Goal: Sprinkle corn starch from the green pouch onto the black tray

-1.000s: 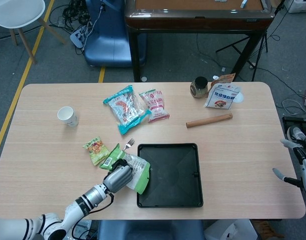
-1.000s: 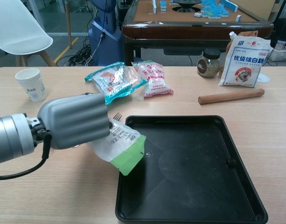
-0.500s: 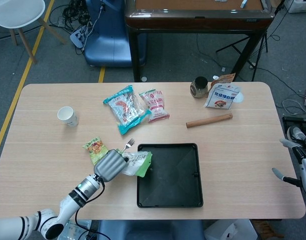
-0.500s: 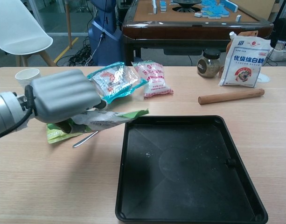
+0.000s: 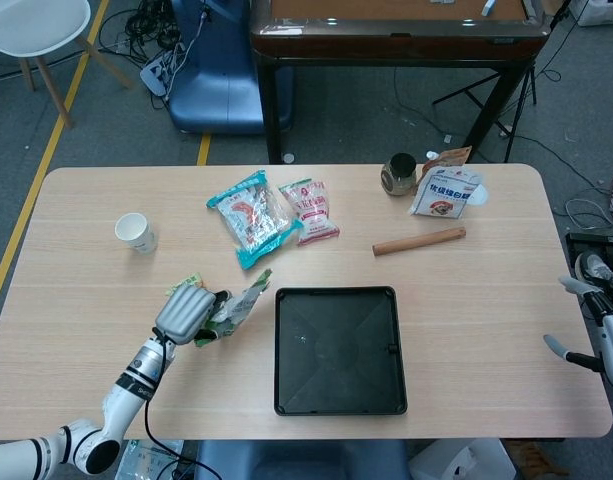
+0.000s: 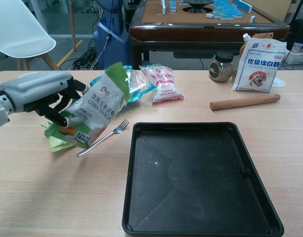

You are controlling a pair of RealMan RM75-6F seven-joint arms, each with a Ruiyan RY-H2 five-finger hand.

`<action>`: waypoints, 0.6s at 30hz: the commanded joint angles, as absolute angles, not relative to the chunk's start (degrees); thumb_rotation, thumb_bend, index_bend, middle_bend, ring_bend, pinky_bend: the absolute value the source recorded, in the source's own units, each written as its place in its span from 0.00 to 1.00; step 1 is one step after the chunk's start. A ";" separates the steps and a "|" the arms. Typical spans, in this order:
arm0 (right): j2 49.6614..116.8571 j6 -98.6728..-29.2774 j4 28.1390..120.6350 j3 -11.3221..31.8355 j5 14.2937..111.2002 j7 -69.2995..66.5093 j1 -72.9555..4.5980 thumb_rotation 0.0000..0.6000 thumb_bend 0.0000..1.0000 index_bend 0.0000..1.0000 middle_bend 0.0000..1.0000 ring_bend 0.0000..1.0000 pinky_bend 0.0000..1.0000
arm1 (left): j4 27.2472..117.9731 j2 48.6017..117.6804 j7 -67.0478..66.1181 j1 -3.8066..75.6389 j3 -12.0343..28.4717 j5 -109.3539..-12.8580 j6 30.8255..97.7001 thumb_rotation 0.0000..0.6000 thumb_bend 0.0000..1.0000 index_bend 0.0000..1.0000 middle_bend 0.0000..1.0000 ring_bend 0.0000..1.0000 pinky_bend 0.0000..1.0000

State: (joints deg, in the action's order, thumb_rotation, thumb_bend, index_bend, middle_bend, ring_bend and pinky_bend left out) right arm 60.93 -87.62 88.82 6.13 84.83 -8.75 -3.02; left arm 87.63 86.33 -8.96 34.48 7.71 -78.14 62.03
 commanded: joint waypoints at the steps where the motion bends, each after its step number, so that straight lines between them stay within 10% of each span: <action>1: 60.90 -87.64 88.91 6.18 84.83 -8.64 -3.04 1.00 0.06 0.24 0.32 0.16 0.22 | 82.82 88.06 1.96 32.41 7.76 -79.26 63.72 1.00 0.40 0.49 0.72 0.74 0.97; 18: 60.56 -88.07 89.75 6.24 84.83 -8.05 -2.80 1.00 0.06 0.24 0.32 0.16 0.22 | 74.41 93.06 18.11 31.05 4.27 -85.71 66.65 1.00 0.40 0.49 0.71 0.73 0.97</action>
State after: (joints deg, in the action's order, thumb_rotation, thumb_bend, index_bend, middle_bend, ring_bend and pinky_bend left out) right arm 60.56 -88.07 89.75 6.24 84.83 -8.04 -2.80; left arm 75.58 92.16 16.96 31.23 4.78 -84.80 65.97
